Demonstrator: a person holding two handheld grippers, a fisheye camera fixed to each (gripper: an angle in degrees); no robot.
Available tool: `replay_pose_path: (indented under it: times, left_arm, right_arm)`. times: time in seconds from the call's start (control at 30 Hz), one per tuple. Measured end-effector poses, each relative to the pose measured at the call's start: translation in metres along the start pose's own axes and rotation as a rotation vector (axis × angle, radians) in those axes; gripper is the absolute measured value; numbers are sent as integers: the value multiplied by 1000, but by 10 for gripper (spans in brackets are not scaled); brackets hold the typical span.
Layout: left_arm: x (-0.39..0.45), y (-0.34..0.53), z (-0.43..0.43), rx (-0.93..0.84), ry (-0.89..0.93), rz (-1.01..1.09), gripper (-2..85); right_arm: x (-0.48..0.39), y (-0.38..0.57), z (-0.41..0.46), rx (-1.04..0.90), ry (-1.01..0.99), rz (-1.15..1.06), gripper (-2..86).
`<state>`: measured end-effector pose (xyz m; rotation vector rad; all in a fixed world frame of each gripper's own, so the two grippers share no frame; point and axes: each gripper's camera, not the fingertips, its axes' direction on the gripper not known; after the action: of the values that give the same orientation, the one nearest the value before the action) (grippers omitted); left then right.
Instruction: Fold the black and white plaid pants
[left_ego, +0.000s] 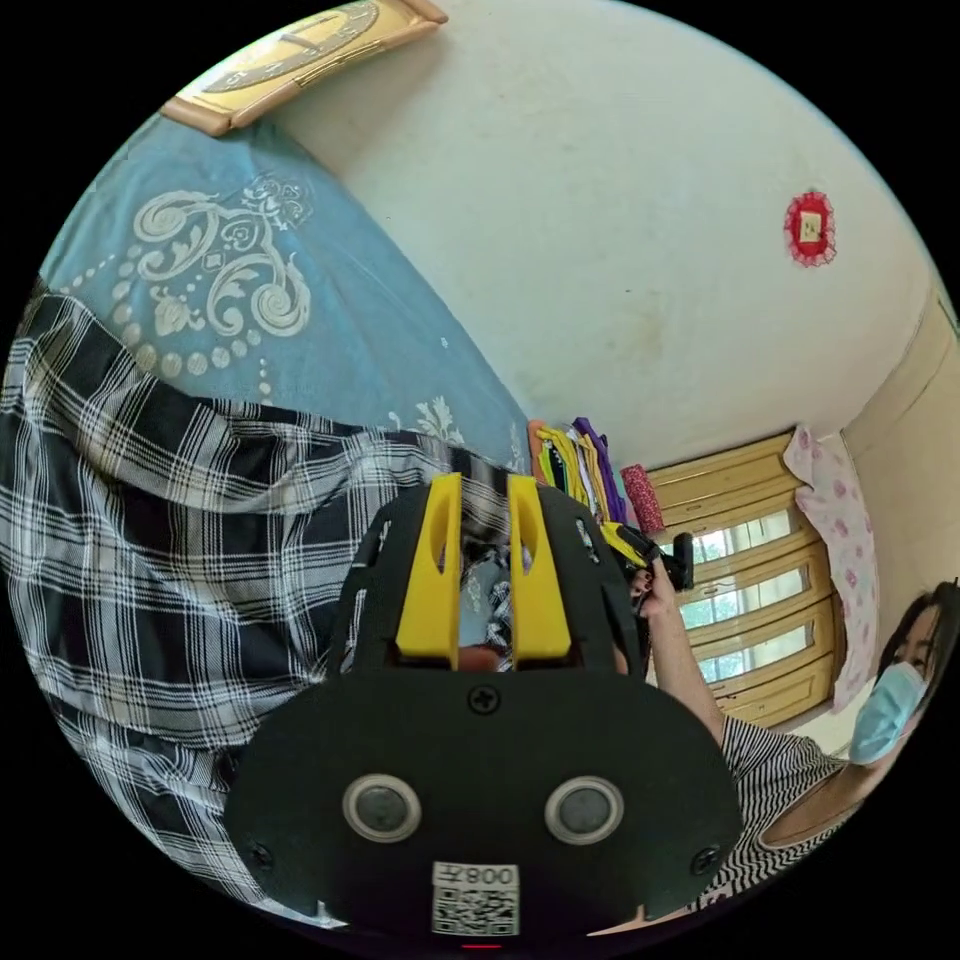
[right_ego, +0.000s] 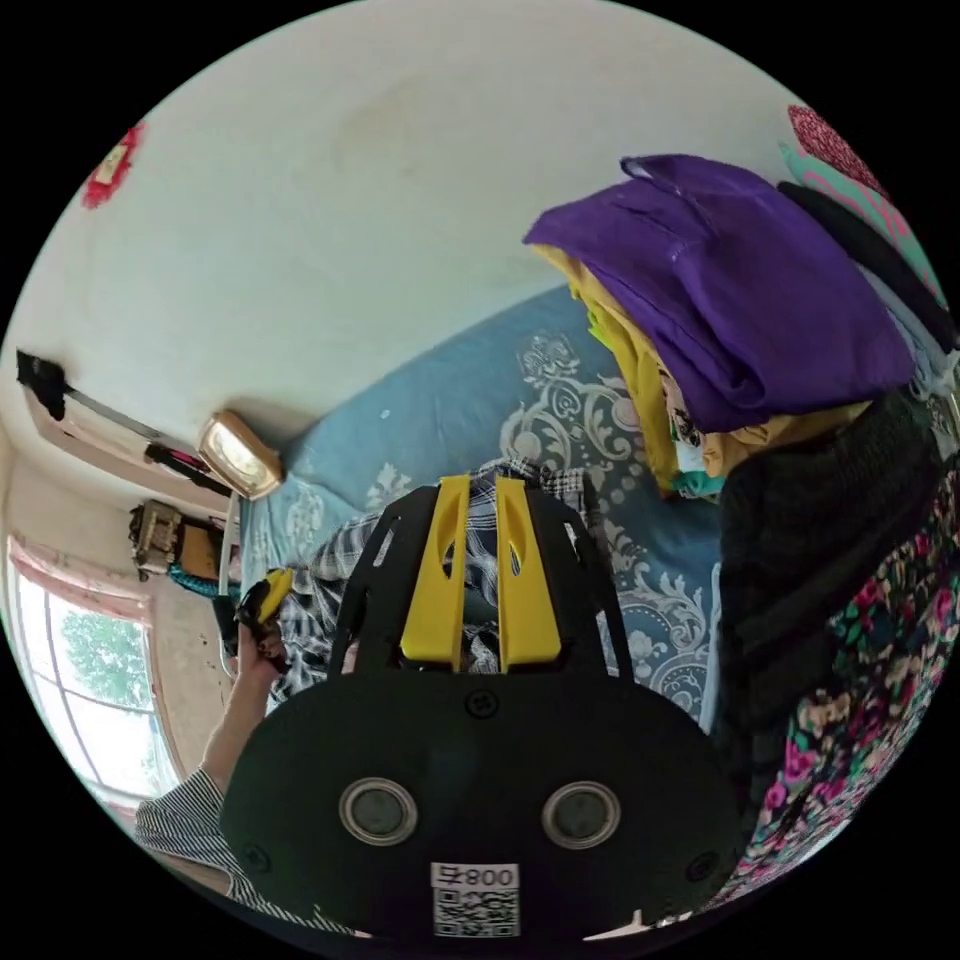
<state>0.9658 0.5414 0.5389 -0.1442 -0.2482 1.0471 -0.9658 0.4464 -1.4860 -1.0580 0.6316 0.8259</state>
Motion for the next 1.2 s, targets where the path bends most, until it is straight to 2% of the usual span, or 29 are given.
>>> replay_pose_path:
  times: [0.1, 0.23, 0.33, 0.4, 0.5, 0.57, 0.77, 0.9, 1.0, 1.2]
  left_arm:
    - [13, 20, 1, -57, -62, 114, 81]
    - [24, 84, 13, -325, -116, 262, 85]
    - [27, 129, 23, -473, -199, 304, 86]
    - [30, 148, 26, -512, -194, 312, 81]
    - [34, 168, 38, -599, -316, 358, 45]
    - [35, 175, 40, -596, -381, 372, 19]
    - [47, 189, 17, -572, -315, 374, 4]
    - [63, 208, -10, -539, -267, 425, 3]
    - [67, 232, -24, -570, -269, 454, 3]
    - [33, 285, -25, -771, -359, 395, 9]
  right_arm:
    - [-6, 21, 22, -67, 50, -60, 66]
    - [-20, 103, 45, -105, 84, -192, 68]
    - [-15, 146, 80, -222, 93, -187, 71]
    - [-13, 162, 93, -247, 71, -149, 70]
    - [-15, 176, 113, -294, 58, -109, 57]
    - [-16, 181, 118, -307, 72, -86, 36]
    - [-25, 203, 56, -276, 5, -111, 7]
    - [-23, 244, -41, -156, -67, -99, 3]
    - [-16, 292, -92, -128, -25, -69, 2]
    - [34, 394, -88, -306, 145, 153, 4]
